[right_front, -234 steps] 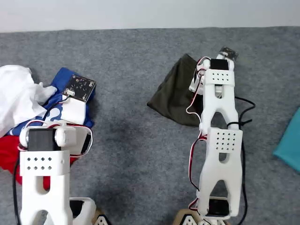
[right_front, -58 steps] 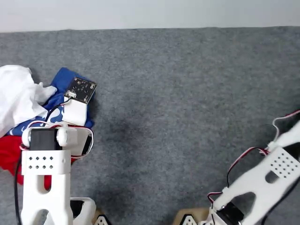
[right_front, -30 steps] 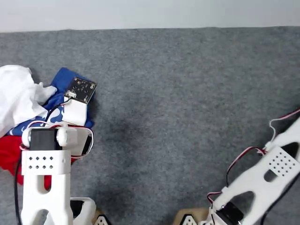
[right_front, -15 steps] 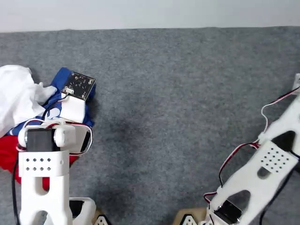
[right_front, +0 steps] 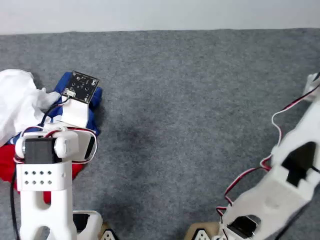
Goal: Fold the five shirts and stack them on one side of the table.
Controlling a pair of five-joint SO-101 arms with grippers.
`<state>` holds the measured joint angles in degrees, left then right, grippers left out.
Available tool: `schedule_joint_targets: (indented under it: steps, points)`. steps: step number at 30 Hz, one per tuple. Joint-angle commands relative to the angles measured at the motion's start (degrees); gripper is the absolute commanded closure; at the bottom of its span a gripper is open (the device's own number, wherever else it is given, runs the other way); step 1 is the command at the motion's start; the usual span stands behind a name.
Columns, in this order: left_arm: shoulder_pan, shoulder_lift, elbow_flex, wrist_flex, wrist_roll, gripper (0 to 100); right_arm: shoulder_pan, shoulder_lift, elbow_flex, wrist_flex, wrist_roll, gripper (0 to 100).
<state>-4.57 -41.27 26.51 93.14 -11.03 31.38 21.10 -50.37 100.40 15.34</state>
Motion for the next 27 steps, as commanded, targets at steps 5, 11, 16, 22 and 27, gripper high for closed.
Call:
schedule_joint_targets:
  steps: [5,11,16,22,27]
  points:
    - [0.18,-1.14,-2.77,-0.79,0.09,100,-0.84,-21.14,21.45,2.33,-4.48,98.9]
    - [0.18,-0.7,-2.77,0.35,0.26,100,-4.79,-36.18,40.7,2.24,-4.84,98.9]
    - [0.0,-0.53,-2.77,-1.67,-0.09,99,-5.23,-45.05,53.63,2.15,-4.75,98.9]
    - [-13.36,11.08,-13.76,-3.34,-3.08,94,-5.23,-51.47,63.21,2.07,-4.66,98.9]
    - [-22.42,30.86,-30.9,-2.73,-8.44,94,-5.23,-52.62,66.37,2.07,-4.66,98.9]
